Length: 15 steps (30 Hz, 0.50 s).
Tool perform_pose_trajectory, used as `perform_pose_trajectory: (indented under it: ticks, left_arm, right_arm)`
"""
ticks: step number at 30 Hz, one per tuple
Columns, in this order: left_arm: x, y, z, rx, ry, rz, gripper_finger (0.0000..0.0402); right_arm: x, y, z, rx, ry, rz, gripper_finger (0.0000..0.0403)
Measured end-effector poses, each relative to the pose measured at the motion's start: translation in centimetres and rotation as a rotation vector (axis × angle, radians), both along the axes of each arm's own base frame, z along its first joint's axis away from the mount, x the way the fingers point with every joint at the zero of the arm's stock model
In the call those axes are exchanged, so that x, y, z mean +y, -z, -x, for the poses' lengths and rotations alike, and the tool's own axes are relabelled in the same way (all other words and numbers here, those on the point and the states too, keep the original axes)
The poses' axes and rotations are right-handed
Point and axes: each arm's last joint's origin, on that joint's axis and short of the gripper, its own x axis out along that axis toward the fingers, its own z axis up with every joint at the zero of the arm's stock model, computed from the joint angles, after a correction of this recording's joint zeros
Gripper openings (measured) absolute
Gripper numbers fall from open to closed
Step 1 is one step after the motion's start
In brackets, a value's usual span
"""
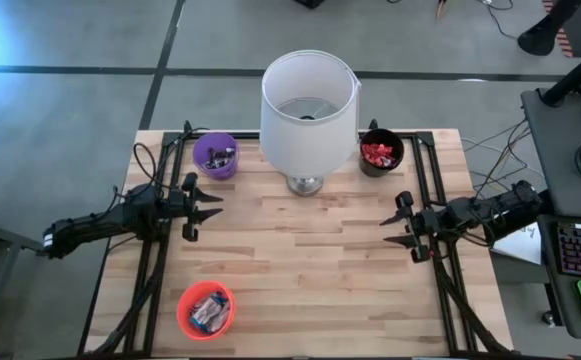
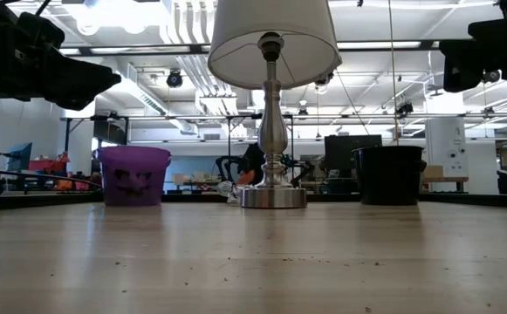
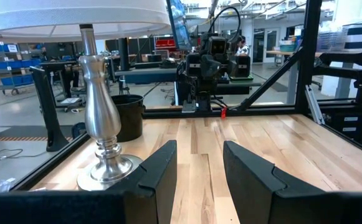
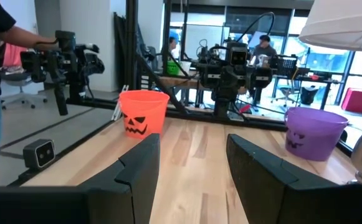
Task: Organize candy in baskets
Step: Return to Home Position
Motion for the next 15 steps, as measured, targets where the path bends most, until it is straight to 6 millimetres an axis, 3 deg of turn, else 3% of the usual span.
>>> perform_pose_trajectory:
  ticks: [15]
  left_arm:
    - [0.0, -0.01, 0.0, 0.0, 0.0, 0.0, 0.0114]
  right_arm:
    - [0.0, 0.0, 0.0, 0.003, -0.001, -0.015, 0.0178]
